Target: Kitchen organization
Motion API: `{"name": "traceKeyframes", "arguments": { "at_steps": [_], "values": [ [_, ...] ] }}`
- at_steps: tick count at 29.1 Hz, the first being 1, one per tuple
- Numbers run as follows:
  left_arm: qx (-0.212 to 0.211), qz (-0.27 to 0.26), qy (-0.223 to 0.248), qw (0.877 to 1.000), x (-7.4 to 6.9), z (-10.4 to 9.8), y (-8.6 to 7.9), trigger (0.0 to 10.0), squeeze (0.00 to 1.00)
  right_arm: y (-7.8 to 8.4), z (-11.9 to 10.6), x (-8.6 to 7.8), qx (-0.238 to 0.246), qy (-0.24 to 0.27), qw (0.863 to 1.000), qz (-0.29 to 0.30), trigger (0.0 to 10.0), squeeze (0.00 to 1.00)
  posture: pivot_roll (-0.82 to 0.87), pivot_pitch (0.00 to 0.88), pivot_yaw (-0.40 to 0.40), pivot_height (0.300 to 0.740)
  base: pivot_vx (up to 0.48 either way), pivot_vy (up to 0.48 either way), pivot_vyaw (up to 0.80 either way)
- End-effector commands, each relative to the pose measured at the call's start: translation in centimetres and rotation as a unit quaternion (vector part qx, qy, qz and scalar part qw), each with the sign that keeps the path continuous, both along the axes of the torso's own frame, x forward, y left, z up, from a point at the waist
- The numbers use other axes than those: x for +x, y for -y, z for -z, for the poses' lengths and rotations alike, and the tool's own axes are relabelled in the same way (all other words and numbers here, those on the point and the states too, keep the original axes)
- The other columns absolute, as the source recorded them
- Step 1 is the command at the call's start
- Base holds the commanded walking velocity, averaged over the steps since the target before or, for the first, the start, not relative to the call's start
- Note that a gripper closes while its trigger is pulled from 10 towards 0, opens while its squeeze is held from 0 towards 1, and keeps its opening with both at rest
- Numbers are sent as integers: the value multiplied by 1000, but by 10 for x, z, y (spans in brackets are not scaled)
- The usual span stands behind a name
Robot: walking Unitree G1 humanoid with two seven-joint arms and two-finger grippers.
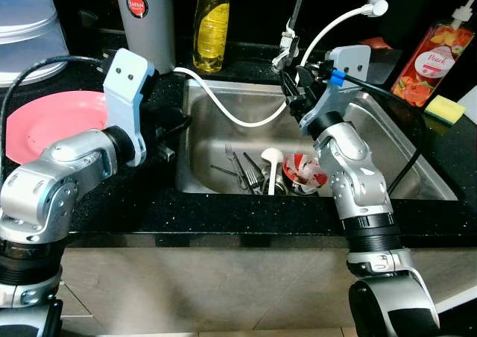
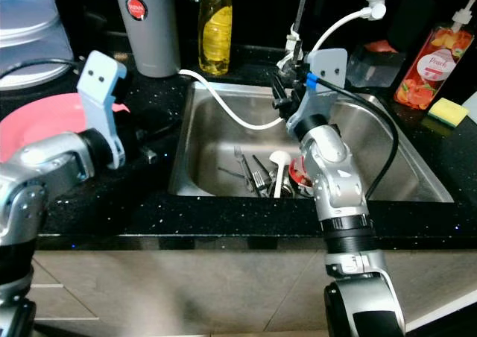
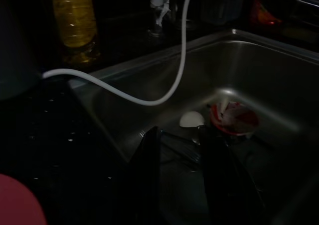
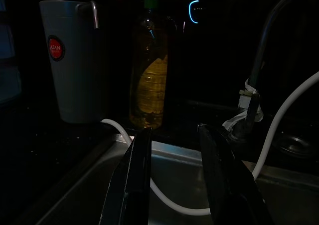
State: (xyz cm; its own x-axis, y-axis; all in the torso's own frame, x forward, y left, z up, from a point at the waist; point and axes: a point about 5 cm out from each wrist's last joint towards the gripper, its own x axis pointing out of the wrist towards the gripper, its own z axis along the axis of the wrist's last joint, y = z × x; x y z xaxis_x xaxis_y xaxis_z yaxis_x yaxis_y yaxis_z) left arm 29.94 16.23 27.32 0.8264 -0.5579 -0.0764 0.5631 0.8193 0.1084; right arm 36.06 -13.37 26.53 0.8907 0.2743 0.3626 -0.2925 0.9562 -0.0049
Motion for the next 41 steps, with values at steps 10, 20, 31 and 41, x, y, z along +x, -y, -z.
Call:
{"name": "traceKeyframes", "arguments": {
  "at_steps": [10,20,31,41],
  "values": [
    [19,-66,15,998,9,-6,-13,10000,0,-1,-10,1,0,18,1000,6,10000,0,314,0,-84,740,0,0,0],
    [21,-61,28,998,8,-11,-9,10000,0,-2,-12,0,5,24,1000,12,10000,0,307,0,-61,740,0,0,0],
    [27,-58,35,997,9,-15,-8,10000,0,-3,-6,-1,6,16,1000,15,10000,0,321,0,-63,740,0,0,0],
    [138,-101,33,985,5,-10,-24,10000,0,-7,-8,2,8,19,1000,8,10000,0,339,0,-79,740,0,0,0]
  ]
}}
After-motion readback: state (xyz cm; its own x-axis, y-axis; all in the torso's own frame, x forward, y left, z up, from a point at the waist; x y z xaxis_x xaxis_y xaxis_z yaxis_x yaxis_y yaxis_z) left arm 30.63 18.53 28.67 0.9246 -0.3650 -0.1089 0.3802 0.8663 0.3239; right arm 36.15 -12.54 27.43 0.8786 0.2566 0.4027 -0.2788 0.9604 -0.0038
